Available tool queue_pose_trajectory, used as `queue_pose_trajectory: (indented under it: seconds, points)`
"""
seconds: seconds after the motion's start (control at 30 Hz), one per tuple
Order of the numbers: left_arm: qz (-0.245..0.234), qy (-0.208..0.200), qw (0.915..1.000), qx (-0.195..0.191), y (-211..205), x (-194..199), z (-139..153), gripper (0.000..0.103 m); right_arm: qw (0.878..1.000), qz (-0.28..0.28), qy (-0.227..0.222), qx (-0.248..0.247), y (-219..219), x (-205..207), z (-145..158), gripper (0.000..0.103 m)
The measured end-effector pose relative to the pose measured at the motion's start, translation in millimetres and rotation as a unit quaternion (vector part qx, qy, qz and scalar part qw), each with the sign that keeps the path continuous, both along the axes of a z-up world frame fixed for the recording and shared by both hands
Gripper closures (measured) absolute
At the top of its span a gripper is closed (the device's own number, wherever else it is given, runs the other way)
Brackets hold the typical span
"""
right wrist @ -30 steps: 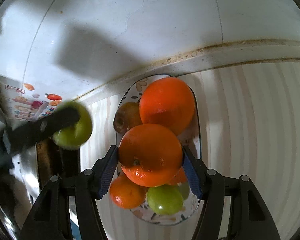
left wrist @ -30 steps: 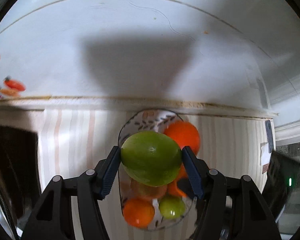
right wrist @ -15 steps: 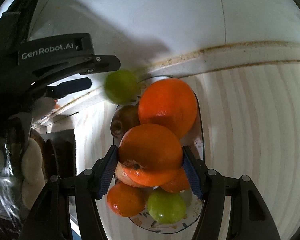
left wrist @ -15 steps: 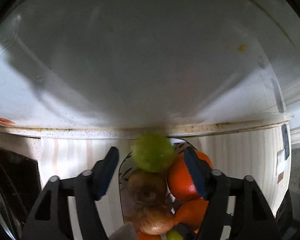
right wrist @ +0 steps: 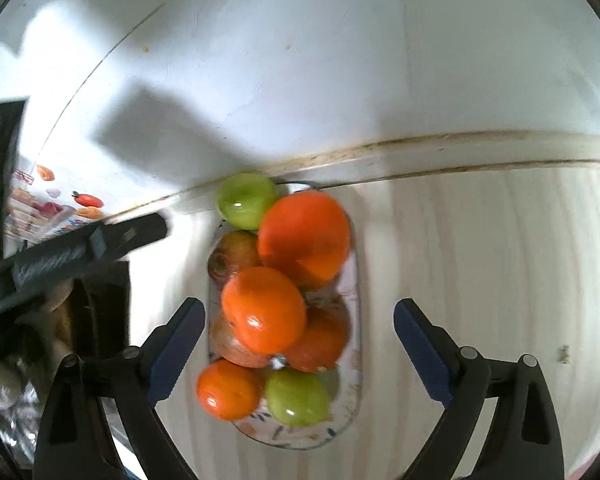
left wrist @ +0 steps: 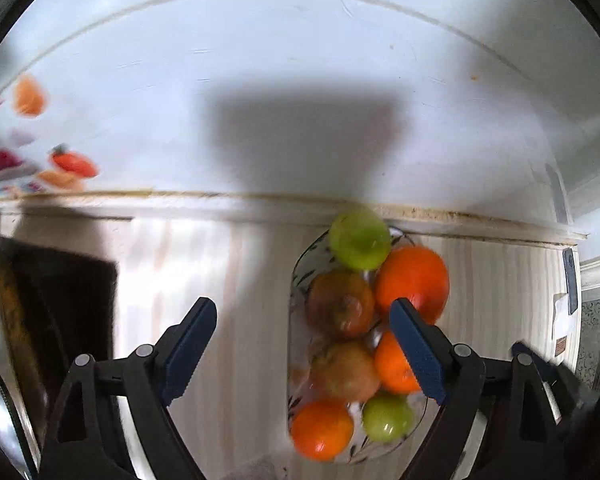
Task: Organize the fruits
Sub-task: 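Lift both open tools away from the plate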
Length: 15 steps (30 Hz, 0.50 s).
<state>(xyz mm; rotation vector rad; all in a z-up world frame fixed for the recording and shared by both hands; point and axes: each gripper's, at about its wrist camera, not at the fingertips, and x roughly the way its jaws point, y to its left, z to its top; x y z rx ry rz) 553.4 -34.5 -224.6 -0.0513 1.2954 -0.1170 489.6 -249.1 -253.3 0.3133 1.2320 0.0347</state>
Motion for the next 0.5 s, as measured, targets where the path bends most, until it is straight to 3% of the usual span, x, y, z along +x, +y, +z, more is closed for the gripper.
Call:
queue_pose_trajectory:
  seconds: [0.27, 0.5]
  points:
    - [0.007, -0.041, 0.9989, 0.023, 7, -82, 37, 0.014, 0.997, 0.013, -0.023, -0.074, 3, -48, 32, 0.005]
    - [-0.002, -0.073, 0.9970, 0.025, 3, -139, 68, 0.015, 0.995, 0.010, -0.053, -0.087, 9, -105, 69, 0.005]
